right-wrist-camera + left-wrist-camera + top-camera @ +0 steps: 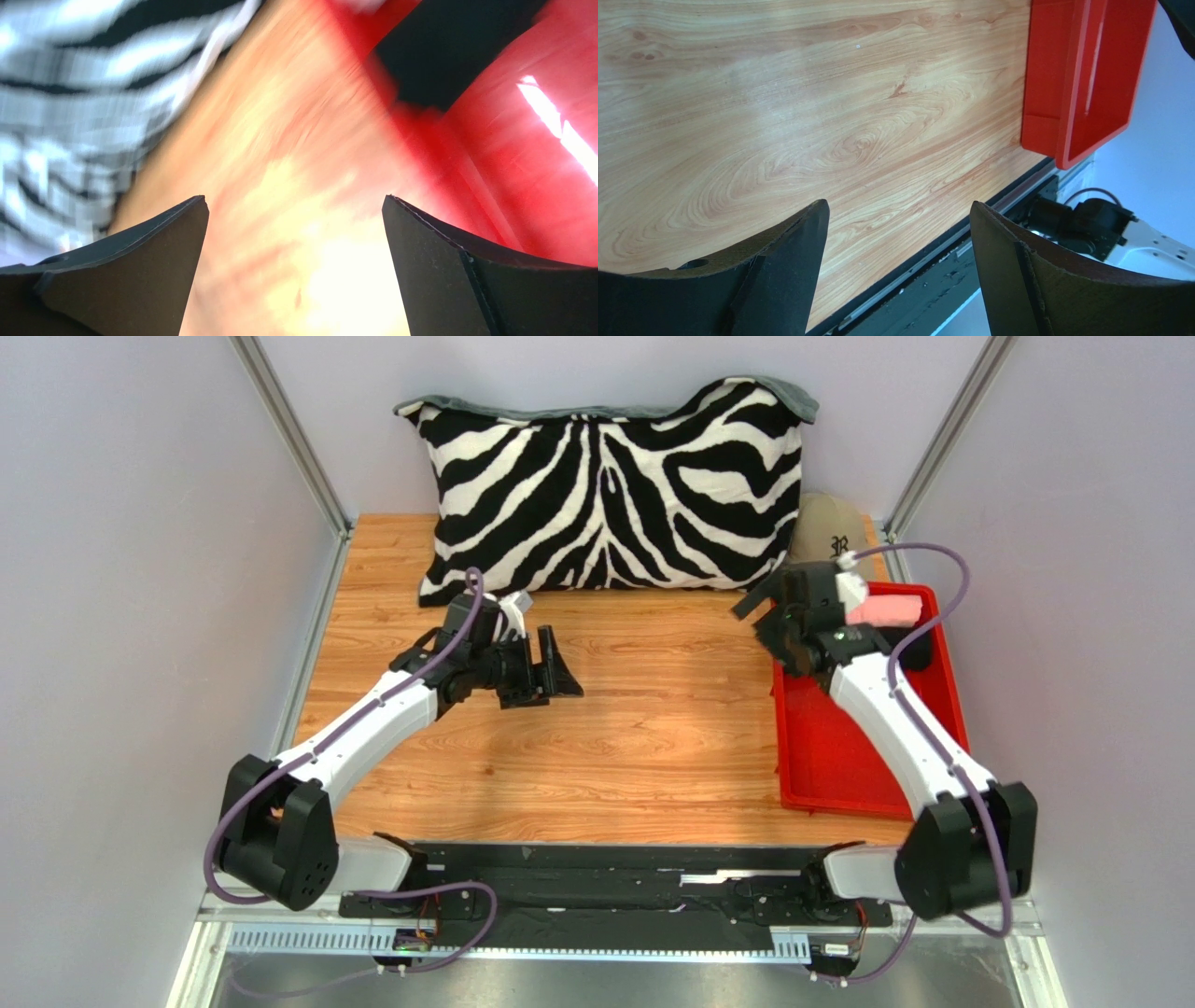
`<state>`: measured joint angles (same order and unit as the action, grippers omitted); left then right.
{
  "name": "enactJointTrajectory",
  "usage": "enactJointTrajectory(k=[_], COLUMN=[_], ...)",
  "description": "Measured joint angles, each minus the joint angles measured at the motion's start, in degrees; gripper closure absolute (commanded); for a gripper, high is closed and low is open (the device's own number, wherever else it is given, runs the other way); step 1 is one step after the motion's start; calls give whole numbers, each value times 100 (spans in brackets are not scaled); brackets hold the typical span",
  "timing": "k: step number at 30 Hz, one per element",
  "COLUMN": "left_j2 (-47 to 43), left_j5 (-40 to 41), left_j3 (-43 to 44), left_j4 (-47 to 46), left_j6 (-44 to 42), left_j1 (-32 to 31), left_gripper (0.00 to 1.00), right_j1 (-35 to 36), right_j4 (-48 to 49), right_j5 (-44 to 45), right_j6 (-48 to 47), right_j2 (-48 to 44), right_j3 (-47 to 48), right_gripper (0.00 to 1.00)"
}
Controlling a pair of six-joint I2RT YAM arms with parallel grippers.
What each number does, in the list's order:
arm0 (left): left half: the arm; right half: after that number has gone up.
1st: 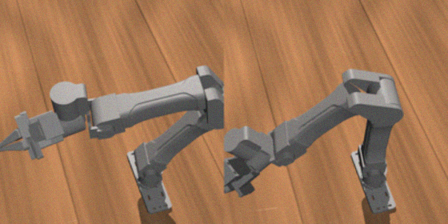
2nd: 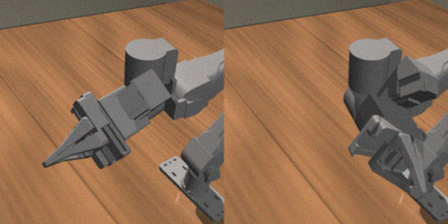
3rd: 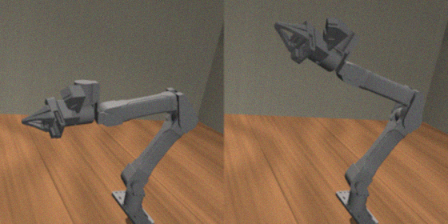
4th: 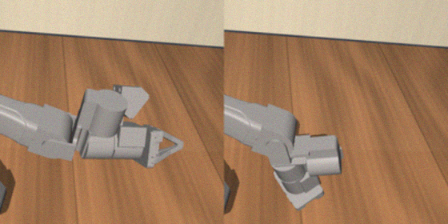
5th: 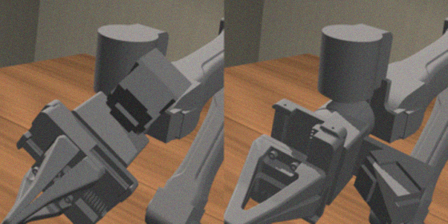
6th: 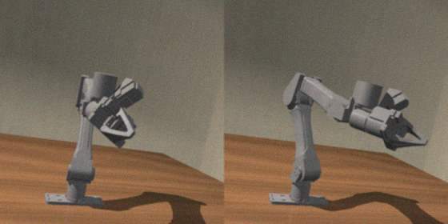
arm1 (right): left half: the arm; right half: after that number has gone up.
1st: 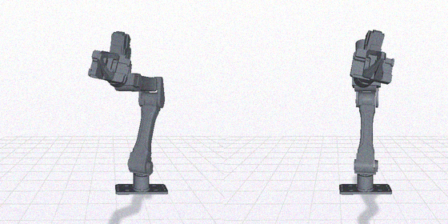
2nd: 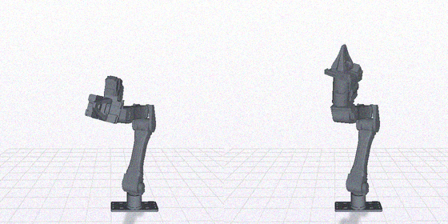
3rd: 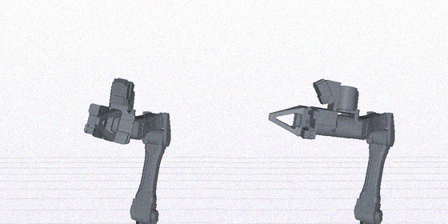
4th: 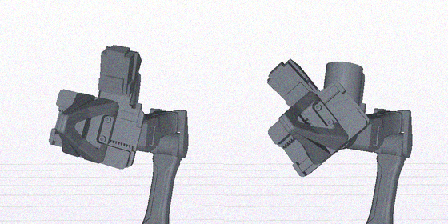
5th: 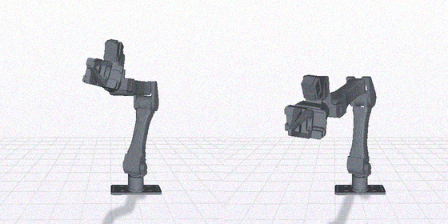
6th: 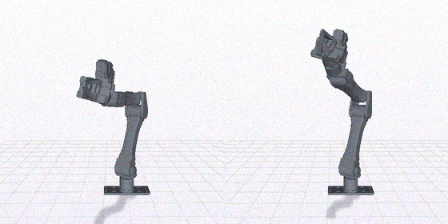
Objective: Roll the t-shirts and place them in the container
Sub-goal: Reset both arms
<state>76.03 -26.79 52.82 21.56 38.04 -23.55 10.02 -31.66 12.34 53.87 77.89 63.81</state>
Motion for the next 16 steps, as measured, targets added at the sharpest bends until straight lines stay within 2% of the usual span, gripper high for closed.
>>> enactJointTrajectory(k=[5,8,11,16], left_j2=[-46,-168,-396,-754], left_j5=[590,984,1300,1676], left_j3=[50,33,-61,-289], left_j4=[96,181,240,389], left_j6=[-4,2,0,-4], left_j1=[-463,-651,-708,-710], left_gripper=[17,18,17,13], right_j1=[1687,2350,2640,2669], right_j4=[-118,-190,-240,-302], right_j5=[-44,-96,-166,-195], right_j6=[-223,-302,-372,-575], right_j2=[-780,-940,-1075,-1298], right_j3=[-496,-772,-1038,-1237], right_gripper=[0,0,0,0])
